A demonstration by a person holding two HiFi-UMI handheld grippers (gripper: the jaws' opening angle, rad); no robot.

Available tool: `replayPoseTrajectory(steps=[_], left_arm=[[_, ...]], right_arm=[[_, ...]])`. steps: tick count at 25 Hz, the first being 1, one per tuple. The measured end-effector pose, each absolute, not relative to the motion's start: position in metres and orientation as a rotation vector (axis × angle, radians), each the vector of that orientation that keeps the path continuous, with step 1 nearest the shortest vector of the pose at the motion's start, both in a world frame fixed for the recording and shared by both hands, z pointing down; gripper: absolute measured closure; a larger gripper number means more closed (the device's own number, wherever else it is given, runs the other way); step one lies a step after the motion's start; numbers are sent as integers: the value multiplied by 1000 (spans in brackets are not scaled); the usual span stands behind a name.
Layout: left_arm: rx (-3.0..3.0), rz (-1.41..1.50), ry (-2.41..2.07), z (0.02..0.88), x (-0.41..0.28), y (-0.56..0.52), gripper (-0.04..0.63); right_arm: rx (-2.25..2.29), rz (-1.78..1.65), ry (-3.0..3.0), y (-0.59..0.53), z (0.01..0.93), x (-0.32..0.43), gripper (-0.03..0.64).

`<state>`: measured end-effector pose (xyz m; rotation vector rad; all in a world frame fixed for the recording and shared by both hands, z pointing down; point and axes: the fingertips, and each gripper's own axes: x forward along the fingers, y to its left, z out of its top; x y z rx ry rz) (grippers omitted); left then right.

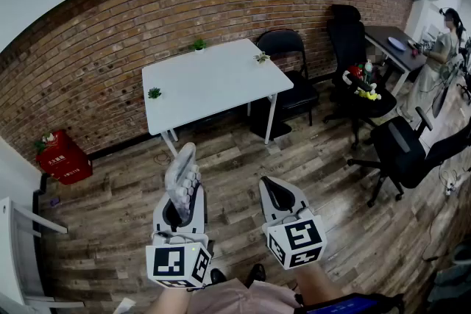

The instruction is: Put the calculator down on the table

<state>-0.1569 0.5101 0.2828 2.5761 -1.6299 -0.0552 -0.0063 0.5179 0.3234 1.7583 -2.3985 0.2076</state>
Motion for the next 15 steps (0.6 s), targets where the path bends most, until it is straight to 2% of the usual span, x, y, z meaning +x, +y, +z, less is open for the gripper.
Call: replayPoseTrajectory(steps=[15], left_arm=[[2533,1,-1669,298,-107,514,456]], right_arm=[[1661,264,-2461,516,345,36,617]])
